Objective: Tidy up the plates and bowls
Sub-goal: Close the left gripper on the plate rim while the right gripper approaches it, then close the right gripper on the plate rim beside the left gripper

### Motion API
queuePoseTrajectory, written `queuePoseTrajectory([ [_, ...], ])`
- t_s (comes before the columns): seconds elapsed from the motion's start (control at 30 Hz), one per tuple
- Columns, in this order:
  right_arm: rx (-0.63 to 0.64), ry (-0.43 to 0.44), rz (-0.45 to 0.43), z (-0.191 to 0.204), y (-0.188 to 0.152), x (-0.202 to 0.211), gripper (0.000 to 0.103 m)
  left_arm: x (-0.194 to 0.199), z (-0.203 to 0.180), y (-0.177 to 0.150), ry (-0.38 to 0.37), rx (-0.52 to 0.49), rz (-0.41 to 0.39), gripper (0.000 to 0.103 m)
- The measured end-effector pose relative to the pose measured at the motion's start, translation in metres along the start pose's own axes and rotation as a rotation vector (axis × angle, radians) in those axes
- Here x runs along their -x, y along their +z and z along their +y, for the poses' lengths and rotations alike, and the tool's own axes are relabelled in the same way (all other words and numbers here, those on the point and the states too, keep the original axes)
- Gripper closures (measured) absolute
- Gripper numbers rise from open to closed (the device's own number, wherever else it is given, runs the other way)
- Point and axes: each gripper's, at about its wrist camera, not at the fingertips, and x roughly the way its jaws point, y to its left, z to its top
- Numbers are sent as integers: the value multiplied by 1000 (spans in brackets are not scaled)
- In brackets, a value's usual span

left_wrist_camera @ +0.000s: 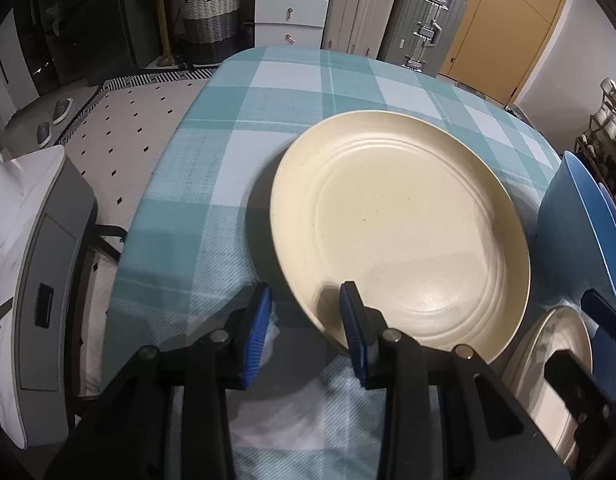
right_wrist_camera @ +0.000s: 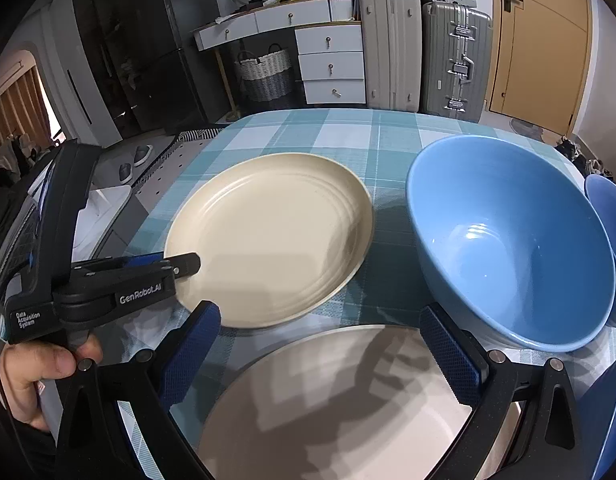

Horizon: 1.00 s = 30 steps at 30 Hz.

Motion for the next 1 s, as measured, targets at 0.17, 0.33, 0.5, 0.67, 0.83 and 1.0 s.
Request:
queuePoseTrajectory([
  [0.17, 7, 3, 4, 4, 1, 0, 1, 6, 12, -6, 7, 9, -1, 69],
  [0.33, 16, 17, 15, 10, 3, -3, 1, 9, 24, -10, 8, 17, 0, 69],
  [0.5, 36, 30, 45, 20, 6, -13, 5, 12, 34, -12, 13, 23, -1, 69],
  [0.67, 48, 30, 75, 27, 12, -27, 11, 15, 45, -14, 19, 28, -3, 69],
  [0.83, 55, 19, 105, 28, 14, -39, 17, 16, 53, -16, 22, 38, -5, 68],
  [1.0, 57, 9, 133, 27, 12, -52, 22, 17, 56, -16, 19, 34, -5, 68],
])
